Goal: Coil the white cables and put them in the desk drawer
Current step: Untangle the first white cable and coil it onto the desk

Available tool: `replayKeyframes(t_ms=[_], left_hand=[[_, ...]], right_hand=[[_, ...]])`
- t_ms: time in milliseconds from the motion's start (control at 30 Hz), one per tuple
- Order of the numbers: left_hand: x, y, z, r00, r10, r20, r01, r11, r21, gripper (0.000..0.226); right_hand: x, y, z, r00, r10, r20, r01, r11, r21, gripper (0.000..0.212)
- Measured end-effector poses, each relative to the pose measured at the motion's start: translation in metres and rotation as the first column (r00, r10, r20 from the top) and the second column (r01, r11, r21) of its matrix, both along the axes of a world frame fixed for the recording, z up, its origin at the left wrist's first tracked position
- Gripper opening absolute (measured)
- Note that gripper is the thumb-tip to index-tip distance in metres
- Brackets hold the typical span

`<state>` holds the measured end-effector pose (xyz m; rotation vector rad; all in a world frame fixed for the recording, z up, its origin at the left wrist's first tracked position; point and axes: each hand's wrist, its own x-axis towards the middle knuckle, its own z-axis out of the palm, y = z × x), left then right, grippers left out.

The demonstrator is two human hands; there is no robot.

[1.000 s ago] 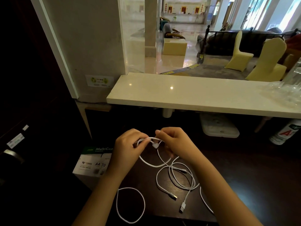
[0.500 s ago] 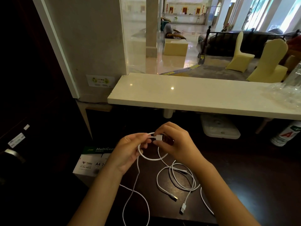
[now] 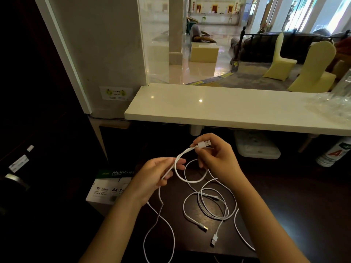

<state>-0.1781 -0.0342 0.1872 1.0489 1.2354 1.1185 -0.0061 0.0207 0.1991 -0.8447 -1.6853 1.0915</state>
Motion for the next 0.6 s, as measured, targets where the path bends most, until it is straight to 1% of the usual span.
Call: replayKeyframes(t_ms=[100, 167, 233, 267, 300, 367, 433, 467, 533, 600], left_hand=[[0.003, 0.000, 0.000, 0.993, -0.060, 0.099, 0.060, 0.998, 0.005, 0.029], [0.005, 0.000, -0.001, 0.991, -0.079, 0.108, 0.078, 0.997, 0.009, 0.028], [0.005, 0.000, -0.001, 0.992, -0.069, 0.107, 0.068, 0.998, 0.013, 0.027], [0.005, 0.001, -0.002, 0.986, -0.055, 0.158, 0.053, 0.998, 0.016, 0.027], [0.006, 0.002, -0.002, 0.967, -0.035, 0.251, 0.033, 0.999, 0.015, 0.026], [0.005, 0.004, 0.000, 0.901, 0.012, 0.433, -0.012, 1.000, -0.002, 0.026], [0.003, 0.008, 0.002, 0.854, 0.052, 0.517, -0.060, 0.998, -0.002, 0.025], [0.001, 0.010, 0.003, 0.839, 0.061, 0.540, -0.080, 0.997, 0.012, 0.024], [-0.001, 0.016, 0.006, 0.822, 0.065, 0.565, -0.113, 0.992, 0.050, 0.021], [-0.005, 0.021, 0.007, 0.834, 0.069, 0.547, -0.149, 0.983, 0.103, 0.021]], right_hand=[[-0.002, 0.002, -0.002, 0.999, -0.015, -0.028, 0.014, 0.999, -0.029, 0.015], [-0.002, 0.002, -0.002, 0.998, -0.025, -0.057, 0.022, 0.999, -0.040, 0.018], [-0.003, 0.000, -0.004, 0.996, -0.034, -0.085, 0.030, 0.998, -0.052, 0.026], [-0.003, 0.000, -0.004, 0.993, -0.035, -0.111, 0.027, 0.997, -0.070, 0.032], [-0.004, 0.001, -0.007, 0.988, -0.032, -0.148, 0.018, 0.995, -0.096, 0.035], [-0.009, 0.002, -0.015, 0.969, -0.041, -0.243, -0.011, 0.978, -0.209, 0.036], [-0.019, 0.000, -0.026, 0.944, -0.082, -0.319, -0.059, 0.911, -0.408, 0.041], [-0.026, -0.005, -0.033, 0.933, -0.070, -0.353, -0.120, 0.864, -0.488, 0.042], [-0.037, -0.018, -0.047, 0.915, 0.059, -0.400, -0.283, 0.800, -0.529, 0.046], [-0.042, -0.029, -0.053, 0.923, 0.226, -0.312, -0.364, 0.774, -0.517, 0.043]])
